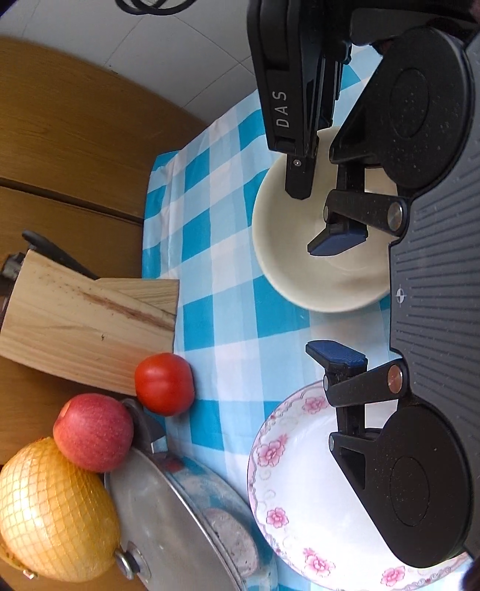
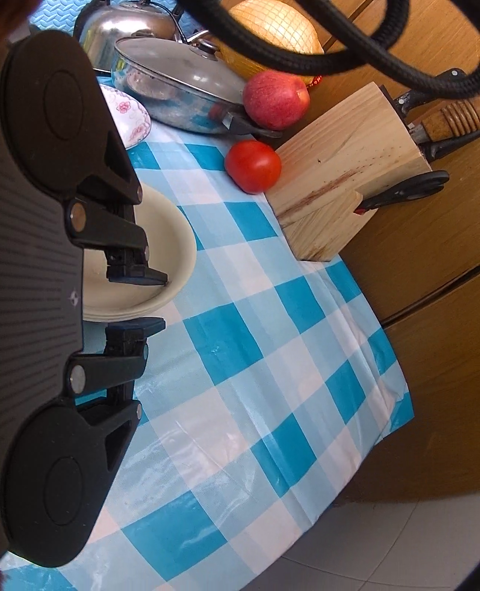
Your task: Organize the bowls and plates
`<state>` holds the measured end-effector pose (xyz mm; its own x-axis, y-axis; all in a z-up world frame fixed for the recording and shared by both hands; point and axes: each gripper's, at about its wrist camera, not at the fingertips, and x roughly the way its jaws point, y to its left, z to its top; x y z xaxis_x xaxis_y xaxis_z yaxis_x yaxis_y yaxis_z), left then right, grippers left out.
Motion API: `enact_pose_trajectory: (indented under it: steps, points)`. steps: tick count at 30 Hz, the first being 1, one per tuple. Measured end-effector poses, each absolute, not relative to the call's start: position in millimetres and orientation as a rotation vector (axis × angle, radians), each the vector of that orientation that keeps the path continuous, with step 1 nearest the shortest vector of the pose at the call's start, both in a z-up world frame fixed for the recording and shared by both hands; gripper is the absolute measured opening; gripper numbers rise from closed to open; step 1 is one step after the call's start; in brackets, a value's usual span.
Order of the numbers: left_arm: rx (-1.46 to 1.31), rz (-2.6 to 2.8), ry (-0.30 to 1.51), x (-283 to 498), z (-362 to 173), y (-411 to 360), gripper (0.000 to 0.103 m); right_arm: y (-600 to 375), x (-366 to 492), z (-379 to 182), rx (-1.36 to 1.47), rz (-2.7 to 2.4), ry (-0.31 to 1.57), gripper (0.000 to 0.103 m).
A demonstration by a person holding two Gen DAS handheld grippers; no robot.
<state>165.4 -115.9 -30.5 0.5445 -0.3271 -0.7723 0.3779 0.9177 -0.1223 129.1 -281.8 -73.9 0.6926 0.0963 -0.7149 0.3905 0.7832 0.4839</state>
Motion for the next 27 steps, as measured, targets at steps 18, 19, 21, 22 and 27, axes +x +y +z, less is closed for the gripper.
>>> enact_pose_trajectory:
  steps: [18, 19, 21, 22, 27]
  points:
    - [-0.036, -0.153, 0.829, 163.1, -1.6, 25.9, 0.066, -208.5, 138.7, -37.3, 0.532, -0.004, 0.651, 0.026]
    - [-0.04, -0.137, 0.835, 166.0, -2.6, 29.6, 0.066, -198.9, 143.0, -39.1, 0.536, 0.046, 0.672, 0.026]
    - [-0.051, -0.103, 0.864, 171.3, -7.9, 39.4, 0.066, -181.7, 151.5, -47.1, 0.541, 0.105, 0.707, 0.026]
    - [-0.058, -0.091, 0.874, 172.5, -10.0, 44.4, 0.066, -174.5, 155.5, -51.0, 0.529, 0.119, 0.724, 0.026]
    - [-0.074, -0.091, 0.931, 177.7, -23.1, 53.1, 0.065, -154.8, 169.8, -70.7, 0.498, 0.128, 0.798, 0.025]
